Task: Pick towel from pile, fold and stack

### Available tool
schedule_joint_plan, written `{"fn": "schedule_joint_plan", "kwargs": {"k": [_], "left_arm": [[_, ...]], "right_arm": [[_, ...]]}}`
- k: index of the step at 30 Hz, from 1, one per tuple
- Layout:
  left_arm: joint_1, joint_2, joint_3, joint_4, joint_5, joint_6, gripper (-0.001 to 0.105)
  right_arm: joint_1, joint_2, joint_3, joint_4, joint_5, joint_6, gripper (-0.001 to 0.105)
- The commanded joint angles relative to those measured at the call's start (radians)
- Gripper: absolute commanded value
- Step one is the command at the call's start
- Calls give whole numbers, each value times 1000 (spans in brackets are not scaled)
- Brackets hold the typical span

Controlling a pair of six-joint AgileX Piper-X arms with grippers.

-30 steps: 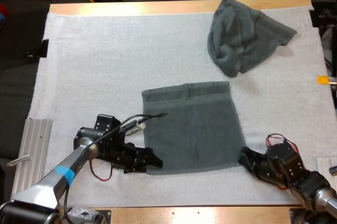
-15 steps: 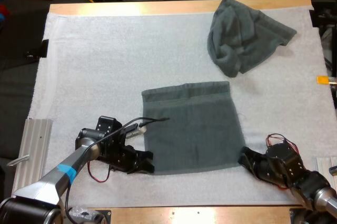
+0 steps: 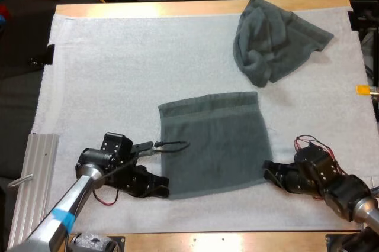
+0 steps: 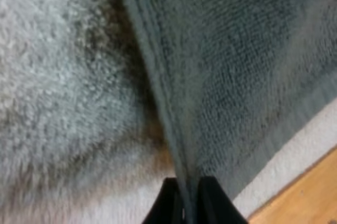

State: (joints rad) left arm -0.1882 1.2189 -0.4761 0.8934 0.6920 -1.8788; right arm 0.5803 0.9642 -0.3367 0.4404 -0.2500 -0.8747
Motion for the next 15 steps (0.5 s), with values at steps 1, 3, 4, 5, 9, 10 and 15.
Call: {"fn": "schedule_joint_plan", "kwargs": {"k": [1,3,4,5,9,10,15], "left_arm": [[-6,-16,-10,43,-24,24,0],[-6,-36,-19,85,-38,50,0],[-6,-46,-26,114,-57,68,0],[-6,-52,-31,133,-77,82,0],[-12,-77,-55,218,-123,129,0],[-21,-84,-58,234,-136,132,0],[-113,-103,-60,269,-149,143,0]], "right_arm": [[7,1,-21,59,-6,-39,0],[28,1,-45,104,-5,-55,0],[46,-1,-60,133,-5,-71,0],[58,-4,-69,155,-5,-82,0],[139,-34,-115,249,25,-98,0],[160,-48,-124,265,31,-98,0],[221,-104,-148,305,72,-86,0]]}}
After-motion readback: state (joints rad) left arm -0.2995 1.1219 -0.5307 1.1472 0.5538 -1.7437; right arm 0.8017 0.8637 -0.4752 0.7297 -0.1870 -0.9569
